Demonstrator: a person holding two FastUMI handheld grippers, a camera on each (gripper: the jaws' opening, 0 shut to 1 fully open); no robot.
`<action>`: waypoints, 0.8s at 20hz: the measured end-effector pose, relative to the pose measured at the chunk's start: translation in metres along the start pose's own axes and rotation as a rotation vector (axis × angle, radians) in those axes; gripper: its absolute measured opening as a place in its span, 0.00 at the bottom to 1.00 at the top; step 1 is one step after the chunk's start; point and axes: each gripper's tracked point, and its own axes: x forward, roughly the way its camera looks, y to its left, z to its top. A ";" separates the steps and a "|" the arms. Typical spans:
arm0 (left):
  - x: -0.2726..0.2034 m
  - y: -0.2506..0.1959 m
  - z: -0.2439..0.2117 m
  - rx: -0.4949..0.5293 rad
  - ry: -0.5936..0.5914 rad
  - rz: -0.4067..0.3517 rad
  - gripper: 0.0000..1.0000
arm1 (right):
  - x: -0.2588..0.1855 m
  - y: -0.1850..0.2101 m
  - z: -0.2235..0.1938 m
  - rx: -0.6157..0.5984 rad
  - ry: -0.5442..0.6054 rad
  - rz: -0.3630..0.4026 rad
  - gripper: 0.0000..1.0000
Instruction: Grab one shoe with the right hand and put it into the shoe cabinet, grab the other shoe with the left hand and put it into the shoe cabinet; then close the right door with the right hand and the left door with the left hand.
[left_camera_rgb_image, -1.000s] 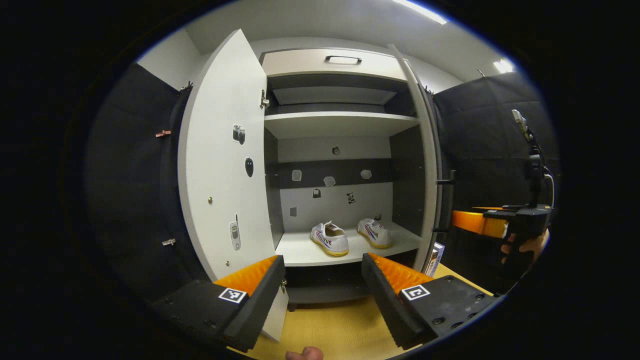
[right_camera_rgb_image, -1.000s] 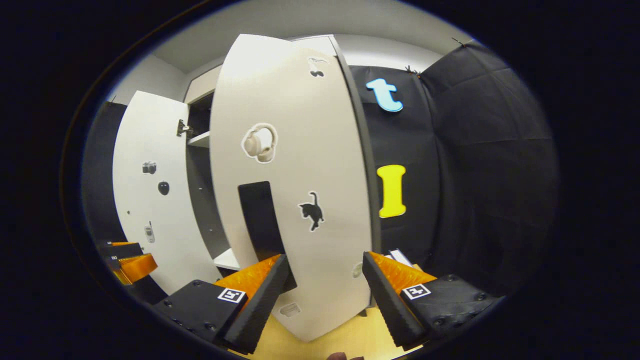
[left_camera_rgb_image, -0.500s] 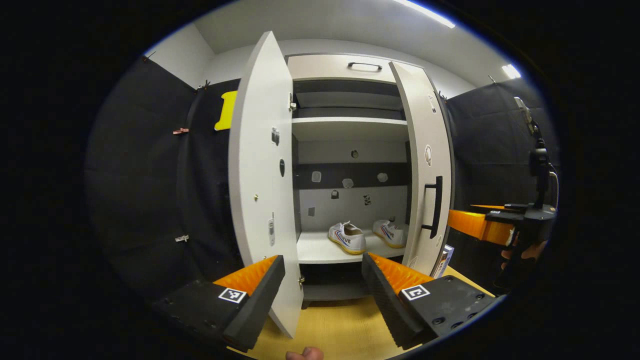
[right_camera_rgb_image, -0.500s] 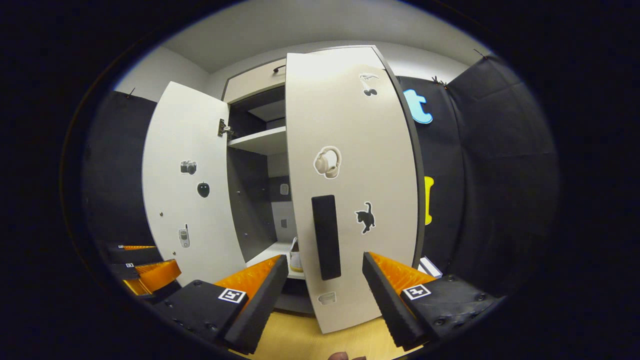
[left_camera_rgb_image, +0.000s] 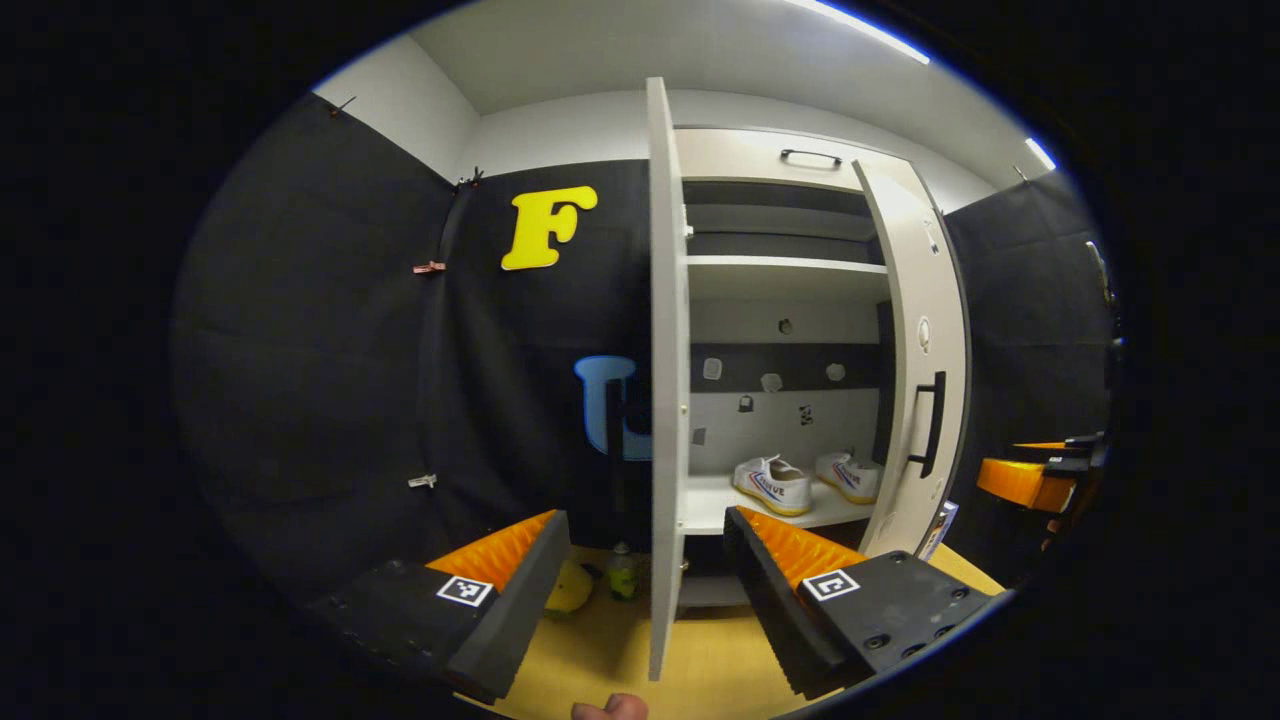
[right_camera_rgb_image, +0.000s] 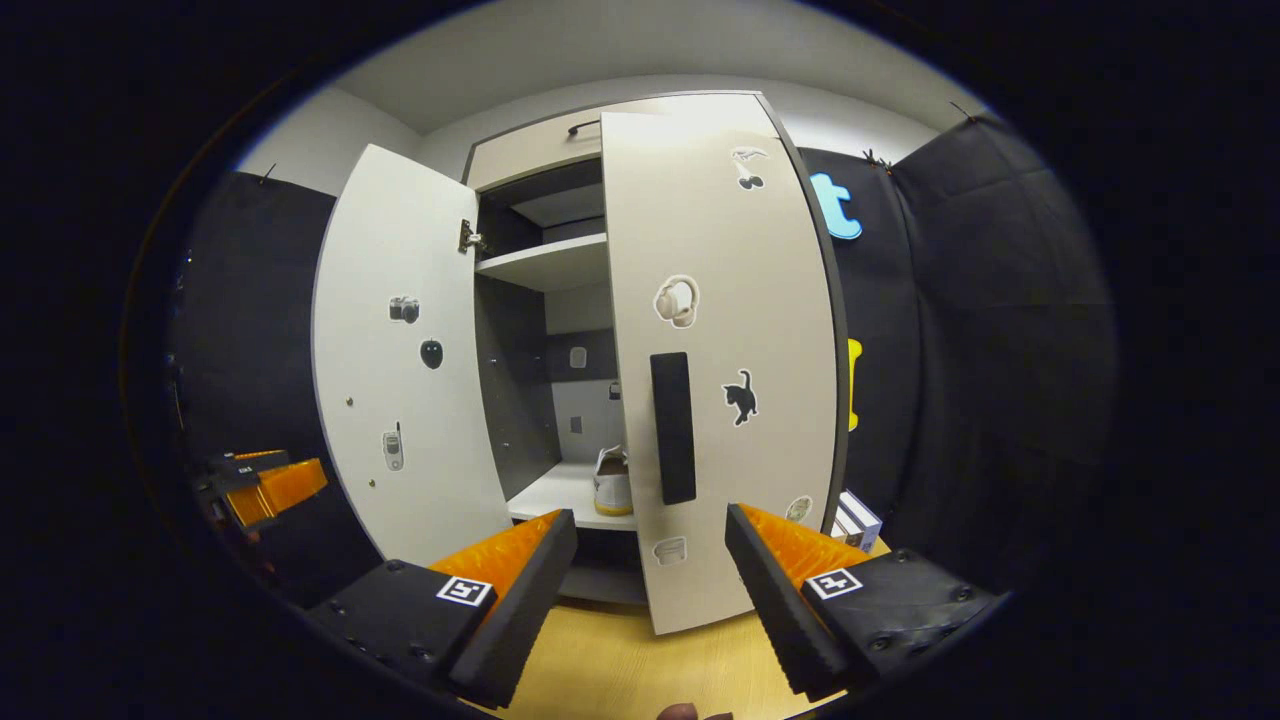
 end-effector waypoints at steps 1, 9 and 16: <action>0.001 0.012 0.000 0.002 0.001 0.018 0.96 | -0.005 0.006 -0.003 0.004 0.001 0.007 0.98; 0.031 0.107 0.003 0.017 -0.010 0.189 0.97 | -0.030 0.031 -0.014 0.016 -0.004 0.005 0.98; 0.092 0.085 -0.019 0.013 0.045 0.110 0.95 | -0.036 0.023 -0.009 0.008 -0.016 -0.039 0.98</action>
